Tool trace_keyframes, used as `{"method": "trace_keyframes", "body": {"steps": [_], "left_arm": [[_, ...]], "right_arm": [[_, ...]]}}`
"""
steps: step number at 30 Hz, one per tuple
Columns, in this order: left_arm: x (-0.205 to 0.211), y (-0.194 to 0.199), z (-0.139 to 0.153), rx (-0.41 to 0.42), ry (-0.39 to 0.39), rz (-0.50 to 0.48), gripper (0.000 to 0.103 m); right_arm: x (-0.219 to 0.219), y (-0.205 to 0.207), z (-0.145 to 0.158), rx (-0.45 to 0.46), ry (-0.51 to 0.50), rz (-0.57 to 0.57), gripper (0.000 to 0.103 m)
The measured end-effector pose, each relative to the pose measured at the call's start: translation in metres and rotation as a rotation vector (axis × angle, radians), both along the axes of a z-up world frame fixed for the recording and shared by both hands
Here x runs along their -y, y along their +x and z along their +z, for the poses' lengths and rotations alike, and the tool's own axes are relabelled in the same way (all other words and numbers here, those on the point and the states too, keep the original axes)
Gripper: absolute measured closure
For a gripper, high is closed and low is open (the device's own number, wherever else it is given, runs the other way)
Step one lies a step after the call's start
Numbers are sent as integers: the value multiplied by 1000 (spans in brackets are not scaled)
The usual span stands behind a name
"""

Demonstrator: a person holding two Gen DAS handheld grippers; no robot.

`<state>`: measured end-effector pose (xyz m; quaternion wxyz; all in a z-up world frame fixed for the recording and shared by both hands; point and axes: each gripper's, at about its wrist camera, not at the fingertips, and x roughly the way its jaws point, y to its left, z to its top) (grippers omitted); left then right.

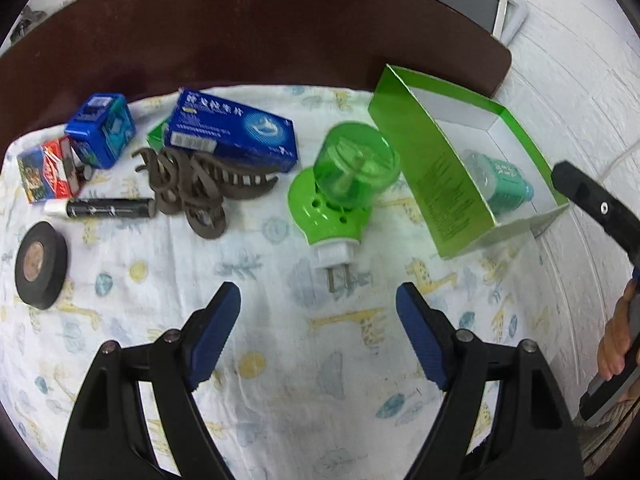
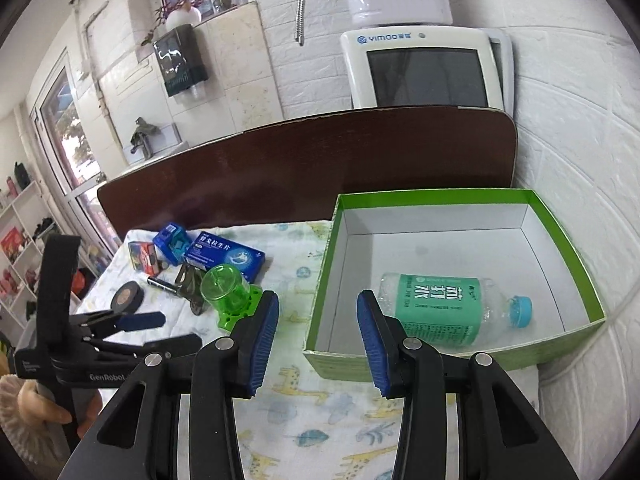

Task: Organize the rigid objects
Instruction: 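Open the right tool and withdraw it from the box, then close the right tool around the green mosquito-repellent heater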

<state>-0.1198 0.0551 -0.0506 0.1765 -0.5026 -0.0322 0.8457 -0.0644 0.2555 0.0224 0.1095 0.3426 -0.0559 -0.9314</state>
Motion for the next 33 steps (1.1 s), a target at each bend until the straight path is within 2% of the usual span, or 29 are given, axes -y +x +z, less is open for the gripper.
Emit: {"method": "trace_keyframes", "body": {"steps": [4, 9, 12, 14, 22, 27, 31, 32, 33], "left_arm": [[-10, -2, -13, -1, -20, -14, 25], [-12, -12, -23, 11, -8, 3, 30], [-14, -18, -27, 15, -13, 11, 33], [-10, -20, -26, 10, -13, 19, 34], [36, -26, -26, 9, -33, 125, 34], [57, -28, -21, 4, 9, 169, 34], [55, -25, -17, 1, 36, 144, 34], [54, -25, -18, 5, 43, 132, 34], [52, -24, -18, 9, 50, 120, 34]], "right_arm": [[11, -4, 0, 16, 9, 6, 60], [28, -8, 2, 23, 37, 33, 60], [43, -20, 0, 46, 49, 62, 54], [56, -29, -1, 59, 59, 89, 51], [100, -59, -21, 119, 138, 193, 50], [118, -73, -31, 161, 143, 230, 48], [129, -83, -40, 181, 194, 218, 48], [129, -85, -41, 188, 192, 207, 56], [126, -85, -41, 181, 184, 199, 56]]}}
